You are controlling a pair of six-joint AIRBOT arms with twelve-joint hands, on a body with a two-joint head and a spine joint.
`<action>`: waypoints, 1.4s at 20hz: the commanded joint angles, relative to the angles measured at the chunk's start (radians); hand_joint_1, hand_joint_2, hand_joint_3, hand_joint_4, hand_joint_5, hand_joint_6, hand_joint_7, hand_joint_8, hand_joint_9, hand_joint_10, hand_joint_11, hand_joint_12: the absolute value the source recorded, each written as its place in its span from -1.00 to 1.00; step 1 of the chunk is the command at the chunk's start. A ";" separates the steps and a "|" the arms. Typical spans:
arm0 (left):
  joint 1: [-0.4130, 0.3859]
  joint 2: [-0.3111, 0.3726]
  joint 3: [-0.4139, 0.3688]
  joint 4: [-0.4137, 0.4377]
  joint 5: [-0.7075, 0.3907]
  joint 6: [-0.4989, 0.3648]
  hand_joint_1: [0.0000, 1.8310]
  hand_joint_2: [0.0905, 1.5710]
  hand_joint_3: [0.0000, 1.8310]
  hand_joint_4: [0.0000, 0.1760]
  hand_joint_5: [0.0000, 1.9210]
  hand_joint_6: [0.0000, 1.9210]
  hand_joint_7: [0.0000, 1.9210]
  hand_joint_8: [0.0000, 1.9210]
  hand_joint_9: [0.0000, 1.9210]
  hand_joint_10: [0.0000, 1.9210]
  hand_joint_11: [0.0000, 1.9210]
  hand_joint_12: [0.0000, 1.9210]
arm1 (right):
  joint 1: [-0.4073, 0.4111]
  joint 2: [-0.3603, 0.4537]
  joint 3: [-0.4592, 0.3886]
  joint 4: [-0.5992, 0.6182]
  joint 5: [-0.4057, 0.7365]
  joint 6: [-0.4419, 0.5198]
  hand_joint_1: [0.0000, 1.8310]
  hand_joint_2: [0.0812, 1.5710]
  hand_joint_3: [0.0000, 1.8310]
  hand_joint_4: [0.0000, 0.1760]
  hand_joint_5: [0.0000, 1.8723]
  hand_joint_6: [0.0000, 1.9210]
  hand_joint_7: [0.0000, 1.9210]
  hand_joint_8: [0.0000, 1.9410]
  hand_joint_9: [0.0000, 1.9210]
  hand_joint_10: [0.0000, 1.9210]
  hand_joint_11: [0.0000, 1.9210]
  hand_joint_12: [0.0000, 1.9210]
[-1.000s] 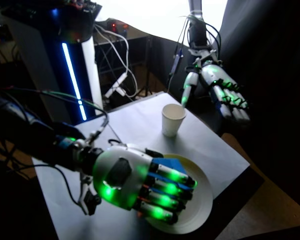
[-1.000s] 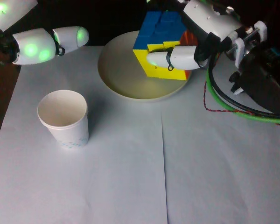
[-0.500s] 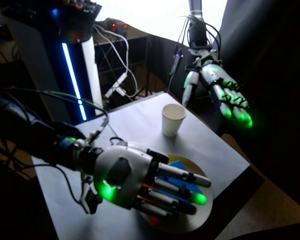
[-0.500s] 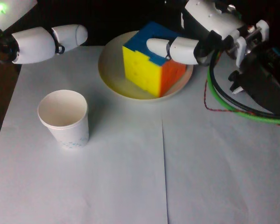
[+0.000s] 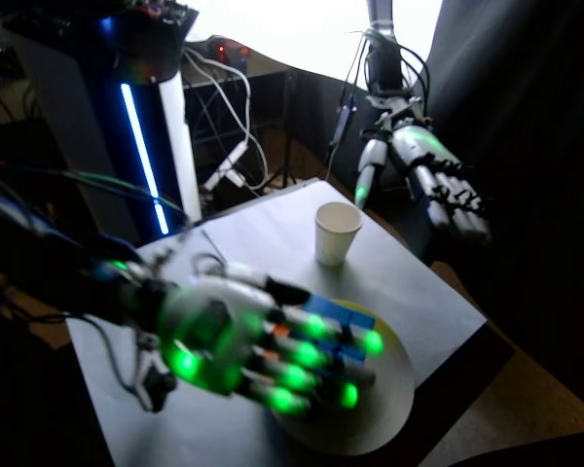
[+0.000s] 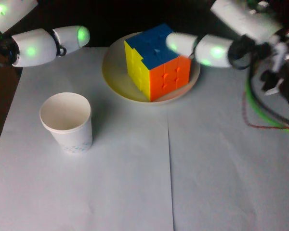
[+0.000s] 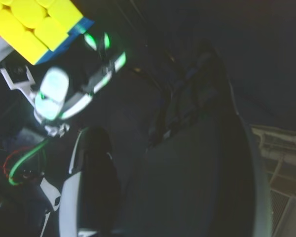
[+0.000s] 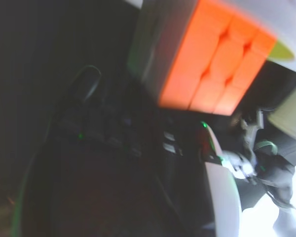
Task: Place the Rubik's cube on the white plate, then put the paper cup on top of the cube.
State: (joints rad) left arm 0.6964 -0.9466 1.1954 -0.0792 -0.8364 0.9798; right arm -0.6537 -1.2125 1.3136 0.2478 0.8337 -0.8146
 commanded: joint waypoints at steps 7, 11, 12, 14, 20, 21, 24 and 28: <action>0.024 0.048 -0.037 -0.016 -0.151 0.000 -0.78 0.57 -1.00 -0.16 -1.00 -1.00 -1.00 -1.00 -1.00 -1.00 -1.00 -0.55 | -0.090 0.199 -0.178 -0.088 0.234 0.002 -0.40 0.49 -1.00 -0.63 -1.00 -1.00 -1.00 -1.00 -0.85 -0.92 -1.00 0.42; 0.053 0.082 -0.065 -0.009 -0.158 0.000 -0.68 0.50 -1.00 -0.15 -0.98 -1.00 -0.95 -1.00 -0.98 -1.00 -1.00 -0.59 | -0.172 0.297 -0.286 -0.095 0.239 -0.090 -0.30 0.45 -1.00 -0.65 -0.96 -0.99 -0.94 -0.99 -0.99 -0.40 -1.00 0.28; 0.059 0.089 -0.072 -0.004 -0.159 0.000 -0.71 0.49 -1.00 -0.17 -0.99 -1.00 -0.94 -1.00 -0.96 -0.99 -1.00 -0.50 | -0.187 0.316 -0.308 -0.101 0.239 -0.107 -0.33 0.46 -0.99 -0.95 -0.93 -0.98 -0.89 -0.98 -0.98 -0.39 -1.00 0.29; 0.067 0.100 -0.085 0.007 -0.158 0.000 -0.65 0.46 -1.00 0.02 -1.00 -1.00 -0.96 -1.00 -0.97 -1.00 -1.00 -0.49 | -0.228 0.347 -0.339 -0.103 0.239 -0.129 -0.42 0.52 -0.99 -0.99 -0.93 -1.00 -0.82 -0.99 -0.99 -0.48 -1.00 0.00; 0.130 0.142 -0.146 0.081 -0.186 -0.066 -0.66 0.35 -1.00 0.57 -1.00 -1.00 -1.00 -1.00 -1.00 -1.00 -1.00 -0.55 | -0.285 0.378 -0.365 -0.094 0.239 -0.139 -0.44 0.54 -1.00 -1.00 -0.94 -1.00 -0.78 -0.99 -0.85 -0.76 -1.00 0.10; 0.139 0.149 -0.158 0.090 -0.187 -0.066 -0.59 0.33 -1.00 0.58 -1.00 -1.00 -1.00 -1.00 -1.00 -1.00 -1.00 -0.54 | -0.285 0.378 -0.365 -0.093 0.238 -0.139 -0.46 0.55 -1.00 -1.00 -0.94 -1.00 -0.80 -1.00 -0.84 -0.76 -1.00 0.15; 0.165 0.176 -0.194 0.132 -0.165 -0.067 -0.62 0.29 -1.00 -0.17 -0.97 -1.00 -0.90 -1.00 -0.92 -0.99 -1.00 -0.08 | -0.288 0.378 -0.366 -0.093 0.238 -0.140 -0.41 0.56 -1.00 -1.00 -0.94 -1.00 -0.85 -1.00 -0.87 -0.73 -1.00 0.20; 0.184 0.199 -0.214 0.172 -0.115 -0.080 -0.43 0.23 -1.00 0.05 -0.99 -1.00 -0.88 -1.00 -0.85 -0.98 -1.00 0.10 | -0.290 0.376 -0.366 -0.093 0.238 -0.140 -0.37 0.56 -1.00 -1.00 -0.95 -1.00 -0.86 -1.00 -0.86 -0.74 -1.00 0.22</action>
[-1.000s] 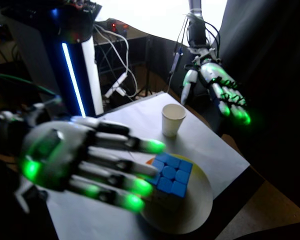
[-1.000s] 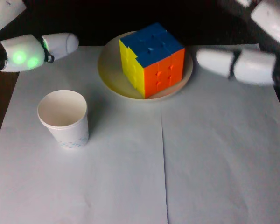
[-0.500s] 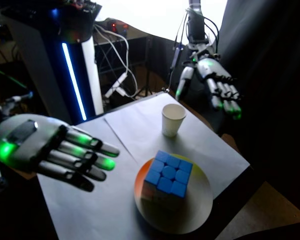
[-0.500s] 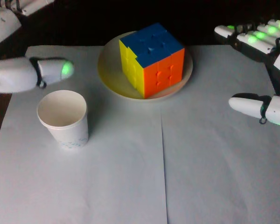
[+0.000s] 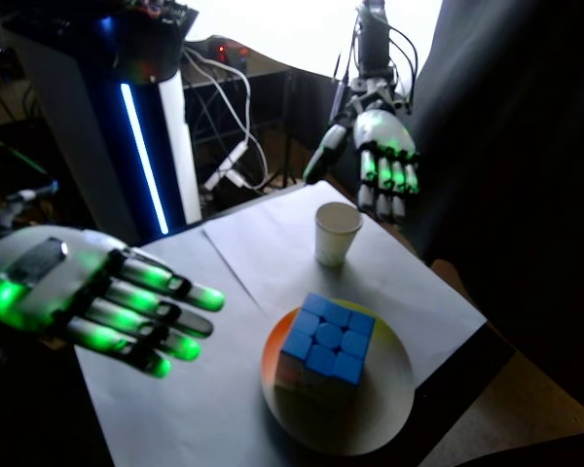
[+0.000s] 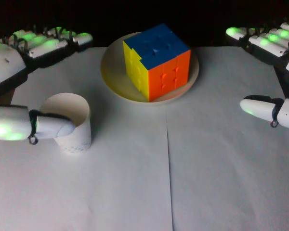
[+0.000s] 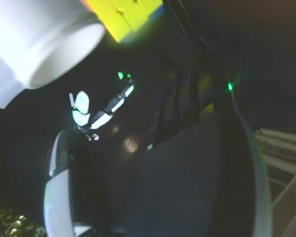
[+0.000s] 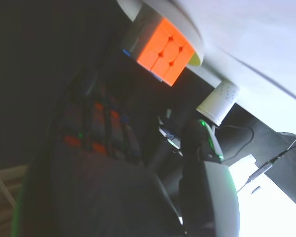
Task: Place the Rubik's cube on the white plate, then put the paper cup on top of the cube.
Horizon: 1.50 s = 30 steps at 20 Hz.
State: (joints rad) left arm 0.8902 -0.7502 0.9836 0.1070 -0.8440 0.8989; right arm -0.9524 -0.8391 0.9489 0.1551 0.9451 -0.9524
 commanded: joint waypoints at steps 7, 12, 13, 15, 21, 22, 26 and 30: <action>-0.010 -0.019 0.015 0.025 0.005 -0.012 -0.22 0.23 -0.99 0.60 -0.93 -1.00 -0.83 -0.99 -0.86 -0.99 -1.00 -0.33 | 0.007 -0.001 -0.001 0.001 0.126 -0.002 -0.38 0.54 -1.00 -1.00 -0.96 -1.00 -0.89 -1.00 -0.88 -0.69 -1.00 0.17; -0.015 -0.052 0.040 0.026 0.054 -0.012 0.02 0.23 -1.00 0.39 -0.79 -1.00 -0.75 -1.00 -0.83 -0.99 -1.00 -0.43 | 0.005 -0.003 -0.001 0.001 0.126 -0.002 -0.40 0.54 -1.00 -1.00 -0.97 -1.00 -0.89 -1.00 -0.91 -0.62 -1.00 0.24; -0.018 -0.056 0.043 0.027 0.060 -0.012 0.07 0.27 -1.00 0.08 -0.71 -0.99 -0.70 -0.99 -0.76 -0.97 -1.00 -0.13 | 0.005 -0.004 -0.001 0.002 0.126 -0.002 -0.41 0.52 -1.00 -1.00 -0.97 -1.00 -0.89 -1.00 -0.92 -0.63 -1.00 0.15; -0.027 -0.066 0.049 0.036 0.072 -0.012 0.04 0.38 -0.99 -0.50 -0.55 -0.98 -0.57 -0.99 -0.60 -0.84 -1.00 0.48 | 0.004 -0.004 -0.001 0.003 0.126 -0.002 -0.39 0.54 -1.00 -1.00 -0.96 -1.00 -0.87 -1.00 -0.90 -0.70 -1.00 0.04; -0.033 -0.067 0.049 0.037 0.043 -0.012 0.15 0.43 -1.00 -0.92 -0.68 0.06 -0.70 0.08 -0.84 0.49 -0.91 0.96 | 0.002 -0.005 -0.001 0.004 0.126 -0.002 -0.37 0.57 -1.00 -1.00 -0.96 -1.00 -0.87 -0.99 -0.89 -0.64 -1.00 0.17; -0.035 -0.067 0.048 0.037 0.036 -0.013 0.09 0.46 -1.00 -0.13 -0.87 0.29 -0.84 0.20 -0.96 0.54 -0.99 0.96 | 0.001 -0.005 -0.001 0.004 0.126 -0.002 -0.37 0.58 -1.00 -1.00 -0.96 -1.00 -0.87 -1.00 -0.89 -0.62 -1.00 0.24; -0.052 -0.060 0.048 0.037 0.013 -0.012 0.14 0.42 -1.00 -0.30 -0.77 -0.07 -0.75 -0.20 -0.86 0.23 -1.00 0.77 | 0.000 -0.008 0.000 0.005 0.126 -0.002 -0.41 0.58 -1.00 -1.00 -0.98 -1.00 -0.93 -1.00 -0.97 -0.55 -1.00 0.14; -0.073 -0.044 0.041 0.043 -0.021 -0.012 0.13 0.44 -1.00 -0.20 -0.84 0.23 -0.84 0.14 -0.89 0.46 -1.00 0.87 | 0.000 -0.008 0.000 0.008 0.126 -0.002 -0.45 0.57 -1.00 -0.80 -0.99 -1.00 -0.93 -1.00 -0.94 -0.63 -1.00 0.03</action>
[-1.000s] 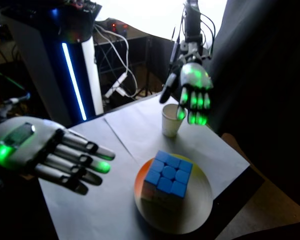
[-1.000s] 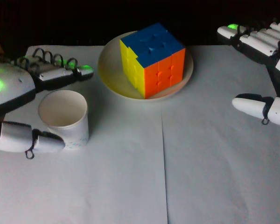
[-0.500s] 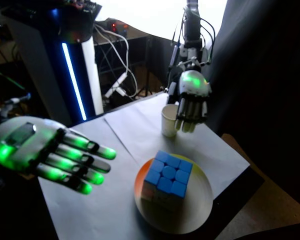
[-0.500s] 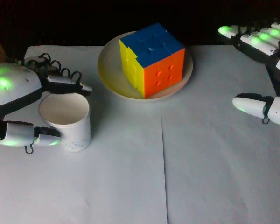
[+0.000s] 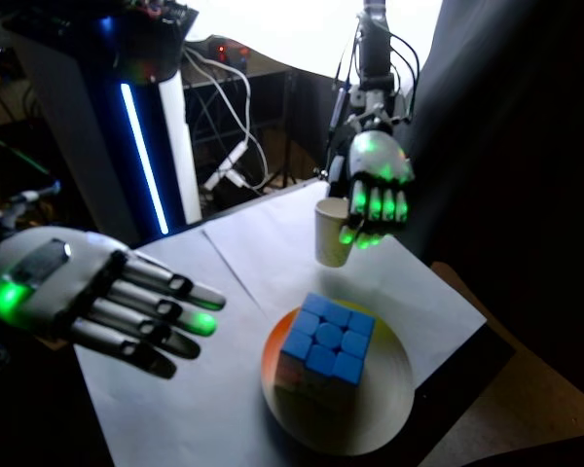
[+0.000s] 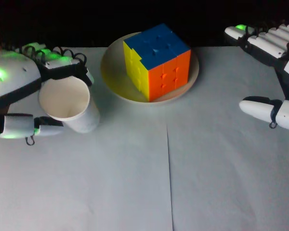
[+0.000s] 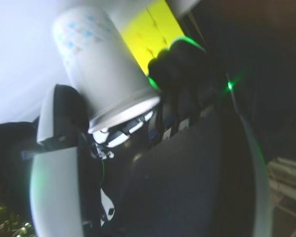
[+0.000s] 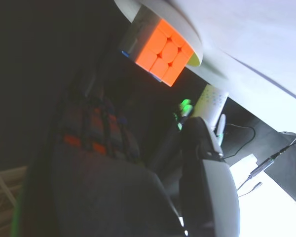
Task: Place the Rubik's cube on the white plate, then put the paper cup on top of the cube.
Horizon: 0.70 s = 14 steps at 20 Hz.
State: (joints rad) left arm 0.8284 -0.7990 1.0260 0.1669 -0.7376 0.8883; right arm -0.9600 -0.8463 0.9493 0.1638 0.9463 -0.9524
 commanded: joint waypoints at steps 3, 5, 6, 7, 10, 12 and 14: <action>-0.037 0.007 0.005 -0.016 -0.138 -0.001 0.11 0.48 -0.99 0.09 -0.77 0.06 -0.75 0.02 -0.87 0.44 -1.00 0.94 | 0.008 -0.002 0.000 0.000 0.125 -0.002 -0.47 0.54 -1.00 -1.00 -0.96 -1.00 -0.89 -0.99 -0.92 -0.66 -1.00 0.11; -0.066 0.003 0.012 -0.010 -0.137 -0.001 0.00 0.54 -0.99 0.85 -0.88 0.23 -0.86 0.21 -0.95 0.52 -1.00 0.97 | 0.008 -0.004 0.000 0.003 0.125 -0.002 -0.45 0.55 -1.00 -1.00 -0.97 -1.00 -0.86 -0.99 -0.90 -0.63 -1.00 0.11; -0.078 0.000 0.017 -0.010 -0.137 0.000 0.00 0.53 -1.00 0.83 -0.88 0.22 -0.87 0.18 -0.95 0.51 -0.98 0.99 | 0.008 -0.004 0.000 0.004 0.125 -0.002 -0.45 0.57 -0.99 -1.00 -0.97 -1.00 -0.86 -0.99 -0.91 -0.63 -1.00 0.11; -0.087 -0.003 0.021 -0.010 -0.137 0.000 0.04 0.49 -1.00 0.51 -0.81 0.11 -0.80 0.06 -0.90 0.44 -0.96 0.97 | 0.008 -0.005 0.000 0.004 0.125 -0.002 -0.43 0.58 -0.99 -1.00 -0.98 -1.00 -0.88 -1.00 -0.92 -0.64 -1.00 0.12; -0.125 -0.020 0.040 -0.010 -0.131 0.001 0.02 0.46 -0.99 0.50 -0.88 0.15 -0.90 0.27 -0.98 0.58 -0.99 1.00 | 0.008 -0.006 0.002 0.006 0.125 -0.002 -0.46 0.57 -1.00 -1.00 -0.99 -1.00 -0.95 -1.00 -0.94 -0.68 -1.00 0.08; -0.144 -0.032 0.053 -0.010 -0.133 0.001 0.07 0.43 -1.00 0.44 -0.83 0.17 -0.90 0.38 -0.97 0.71 -0.93 1.00 | 0.008 -0.008 0.003 0.007 0.125 -0.002 -0.43 0.58 -1.00 -1.00 -0.97 -0.99 -0.92 -0.99 -0.92 -0.66 -1.00 0.19; -0.173 -0.049 0.067 -0.010 -0.128 0.001 0.11 0.42 -1.00 0.08 -0.76 0.18 -0.89 0.48 -0.91 0.79 -0.83 1.00 | 0.008 -0.008 0.003 0.008 0.125 -0.002 -0.42 0.56 -1.00 -1.00 -0.97 -1.00 -0.87 -0.98 -0.91 -0.64 -1.00 0.17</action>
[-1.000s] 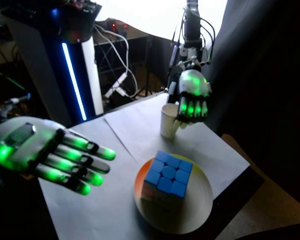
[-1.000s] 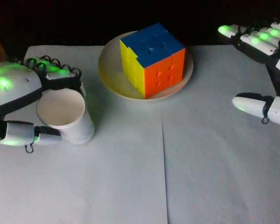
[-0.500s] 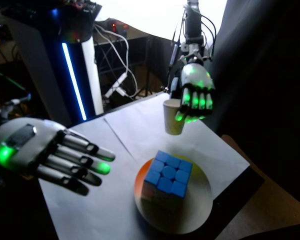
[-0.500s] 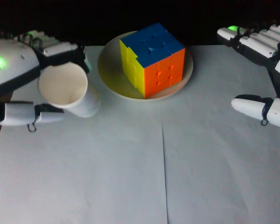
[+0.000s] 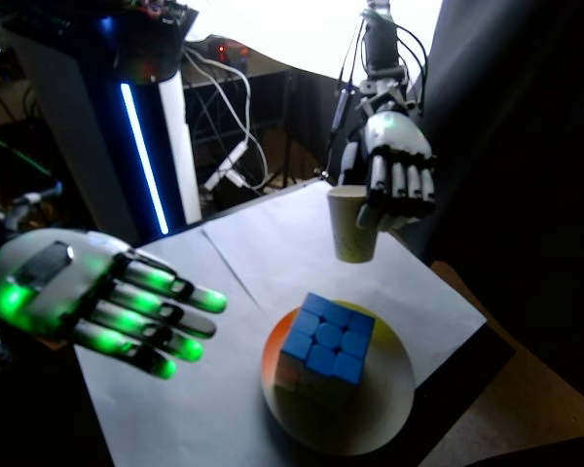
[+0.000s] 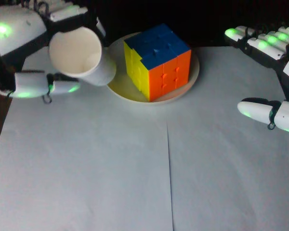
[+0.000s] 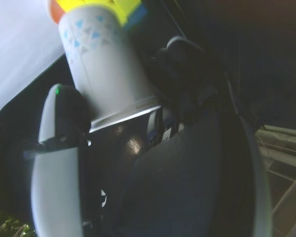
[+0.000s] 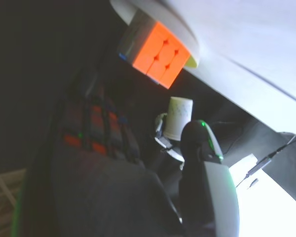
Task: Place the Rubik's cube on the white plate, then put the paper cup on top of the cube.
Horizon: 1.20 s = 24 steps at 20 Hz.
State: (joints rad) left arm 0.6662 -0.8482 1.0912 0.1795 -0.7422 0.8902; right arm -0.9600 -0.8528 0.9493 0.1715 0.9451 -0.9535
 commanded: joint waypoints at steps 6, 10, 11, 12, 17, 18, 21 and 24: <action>-0.118 -0.069 0.059 0.002 -0.049 -0.001 0.19 0.39 -1.00 0.25 -0.78 0.29 -0.84 0.34 -0.89 0.66 -0.85 1.00 | 0.008 -0.004 0.005 0.001 0.127 -0.001 -0.47 0.56 -1.00 -1.00 -0.97 -1.00 -0.88 -1.00 -0.96 -0.54 -1.00 0.19; -0.195 -0.129 0.118 0.033 0.006 -0.055 0.10 0.45 -0.99 0.39 -0.83 0.37 -0.85 0.33 -0.87 0.65 -0.87 1.00 | 0.008 -0.006 0.005 0.002 0.127 -0.001 -0.49 0.57 -1.00 -1.00 -0.98 -1.00 -0.86 -0.98 -0.94 -0.56 -1.00 0.05; -0.214 -0.151 0.145 0.063 0.018 -0.117 0.12 0.45 -0.99 -0.09 -0.83 0.49 -0.88 0.51 -0.89 0.78 -0.83 1.00 | 0.008 -0.006 0.006 0.002 0.127 -0.001 -0.47 0.57 -1.00 -1.00 -0.97 -1.00 -0.88 -1.00 -0.97 -0.49 -1.00 0.13; -0.255 -0.199 0.215 0.135 0.043 -0.260 0.14 0.44 -1.00 -0.12 -0.81 0.53 -0.85 0.59 -0.87 0.80 -0.85 1.00 | 0.008 -0.007 0.006 0.003 0.127 -0.001 -0.43 0.57 -1.00 -1.00 -0.97 -1.00 -0.89 -1.00 -1.00 -0.46 -1.00 0.12; -0.330 -0.254 0.269 0.198 0.123 -0.335 0.05 0.40 -1.00 -0.23 -0.68 0.28 -0.65 0.30 -0.68 0.51 -0.80 1.00 | 0.008 -0.014 0.008 0.003 0.126 -0.001 -0.48 0.58 -1.00 -1.00 -0.98 -1.00 -0.89 -0.99 -0.91 -0.57 -1.00 0.16; -0.344 -0.268 0.286 0.218 0.141 -0.369 -0.02 0.43 -1.00 -0.59 -0.68 0.25 -0.62 0.26 -0.63 0.47 -0.75 0.98 | 0.008 -0.015 0.009 0.004 0.126 -0.001 -0.47 0.58 -1.00 -1.00 -0.98 -1.00 -0.90 -1.00 -0.92 -0.58 -1.00 0.17; -0.369 -0.314 0.365 0.315 0.181 -0.537 -0.09 0.46 -1.00 -0.49 -0.71 0.25 -0.71 0.18 -0.79 0.46 -0.93 1.00 | 0.008 -0.019 0.010 0.007 0.126 -0.001 -0.40 0.57 -1.00 -1.00 -0.96 -0.99 -0.87 -1.00 -0.97 -0.54 -1.00 0.08; -0.412 -0.335 0.380 0.412 0.272 -0.555 0.06 0.52 -0.98 -1.00 -0.66 0.09 -0.65 0.32 -0.63 0.65 -0.64 1.00 | 0.008 -0.023 0.012 0.008 0.126 -0.001 -0.51 0.58 -1.00 -1.00 -0.99 -1.00 -0.88 -0.99 -0.96 -0.52 -1.00 0.12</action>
State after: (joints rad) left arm 0.2703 -1.1786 1.4708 0.6136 -0.3939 0.3443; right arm -0.9600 -0.8742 0.9596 0.1856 0.9451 -0.9550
